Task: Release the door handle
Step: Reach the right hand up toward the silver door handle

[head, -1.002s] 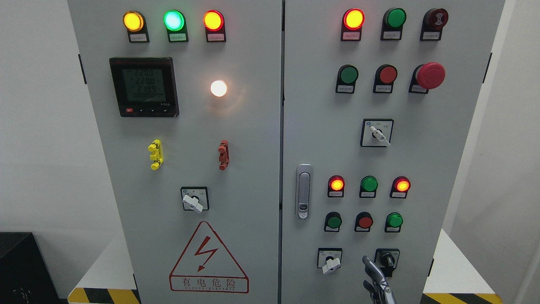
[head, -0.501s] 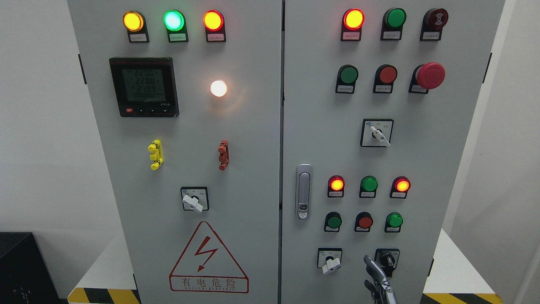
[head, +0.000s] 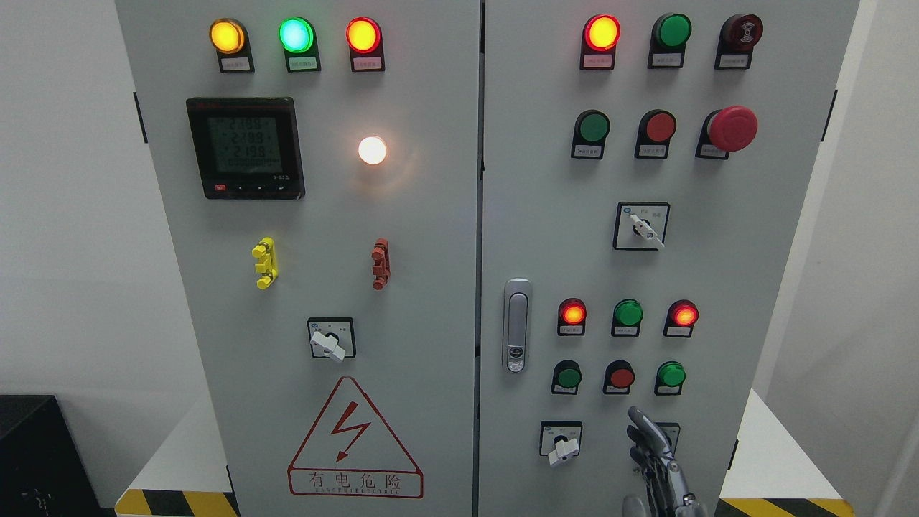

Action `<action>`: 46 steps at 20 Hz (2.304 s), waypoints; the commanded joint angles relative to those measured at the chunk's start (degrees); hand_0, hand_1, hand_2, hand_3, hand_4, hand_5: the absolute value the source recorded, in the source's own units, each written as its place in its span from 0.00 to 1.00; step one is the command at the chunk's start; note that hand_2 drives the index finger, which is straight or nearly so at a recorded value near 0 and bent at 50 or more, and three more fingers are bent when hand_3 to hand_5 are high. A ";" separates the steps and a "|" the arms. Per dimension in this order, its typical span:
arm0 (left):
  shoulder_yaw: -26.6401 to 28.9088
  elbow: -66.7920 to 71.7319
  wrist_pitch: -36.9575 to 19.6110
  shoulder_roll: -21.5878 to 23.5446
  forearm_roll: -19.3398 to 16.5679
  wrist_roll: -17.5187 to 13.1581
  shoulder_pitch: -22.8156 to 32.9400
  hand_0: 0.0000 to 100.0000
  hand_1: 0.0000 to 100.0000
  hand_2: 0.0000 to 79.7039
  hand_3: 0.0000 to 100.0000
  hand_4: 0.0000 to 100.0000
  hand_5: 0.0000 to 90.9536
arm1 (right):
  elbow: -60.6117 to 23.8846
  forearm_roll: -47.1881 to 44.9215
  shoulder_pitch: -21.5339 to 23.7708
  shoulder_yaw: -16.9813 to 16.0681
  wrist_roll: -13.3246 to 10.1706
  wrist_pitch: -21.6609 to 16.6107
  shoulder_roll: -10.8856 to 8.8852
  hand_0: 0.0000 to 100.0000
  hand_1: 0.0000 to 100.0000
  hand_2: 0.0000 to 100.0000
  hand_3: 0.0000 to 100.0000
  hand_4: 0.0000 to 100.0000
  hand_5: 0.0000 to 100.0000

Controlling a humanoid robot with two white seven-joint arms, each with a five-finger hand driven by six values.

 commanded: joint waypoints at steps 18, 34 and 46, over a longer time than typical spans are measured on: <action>0.00 0.00 0.04 -0.04 0.00 0.01 0.00 0.00 0.00 0.05 0.11 0.00 0.00 | -0.25 49.16 -8.25 -0.36 -1.75 4.23 0.22 0.50 0.26 0.00 0.67 0.66 0.62; 0.00 0.00 0.04 -0.03 0.00 0.01 0.00 0.00 0.00 0.05 0.11 0.00 0.00 | 7.83 64.12 -14.57 7.56 -0.78 13.39 0.22 0.40 0.27 0.00 0.72 0.71 0.69; 0.00 0.00 0.04 -0.04 0.00 0.01 0.00 0.00 0.00 0.05 0.11 0.00 0.00 | 12.67 64.91 -17.48 13.01 -0.96 19.37 0.31 0.40 0.26 0.00 0.72 0.71 0.69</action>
